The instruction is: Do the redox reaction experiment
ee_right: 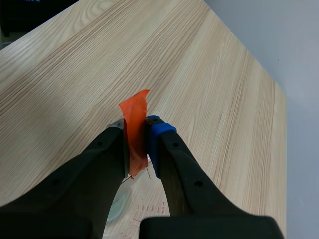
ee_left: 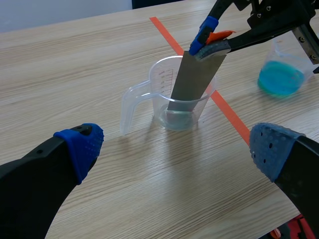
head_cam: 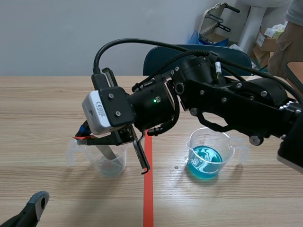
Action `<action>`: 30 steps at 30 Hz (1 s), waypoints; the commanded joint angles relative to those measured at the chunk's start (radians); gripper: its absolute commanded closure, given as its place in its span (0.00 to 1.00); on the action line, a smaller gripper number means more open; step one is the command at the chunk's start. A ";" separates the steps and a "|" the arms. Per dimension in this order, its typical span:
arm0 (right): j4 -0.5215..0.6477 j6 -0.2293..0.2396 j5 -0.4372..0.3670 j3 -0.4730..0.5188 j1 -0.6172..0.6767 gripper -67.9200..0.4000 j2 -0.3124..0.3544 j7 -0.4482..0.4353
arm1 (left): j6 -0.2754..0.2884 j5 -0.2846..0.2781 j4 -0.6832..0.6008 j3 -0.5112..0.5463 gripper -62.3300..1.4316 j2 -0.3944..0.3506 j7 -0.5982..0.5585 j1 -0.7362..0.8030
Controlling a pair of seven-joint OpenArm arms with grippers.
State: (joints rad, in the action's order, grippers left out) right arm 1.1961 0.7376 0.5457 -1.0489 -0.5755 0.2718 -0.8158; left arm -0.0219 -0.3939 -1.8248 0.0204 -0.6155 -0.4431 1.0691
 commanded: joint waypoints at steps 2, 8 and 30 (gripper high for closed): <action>0.004 0.008 0.000 0.009 -0.020 0.98 -0.003 -0.003 | 0.006 -0.003 -0.014 0.006 0.00 0.005 -0.017 -0.003; 0.004 0.008 0.000 0.009 -0.020 0.98 -0.003 -0.002 | 0.006 -0.003 -0.014 0.006 0.00 0.005 -0.017 -0.003; 0.004 0.008 0.000 0.009 -0.019 0.00 -0.003 0.008 | 0.006 -0.003 -0.014 0.006 0.00 0.005 -0.017 -0.003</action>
State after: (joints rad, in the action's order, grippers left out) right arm 1.1957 0.7383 0.5575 -1.0489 -0.5755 0.2718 -0.8001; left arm -0.0219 -0.3939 -1.8248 0.0204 -0.6155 -0.4431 1.0691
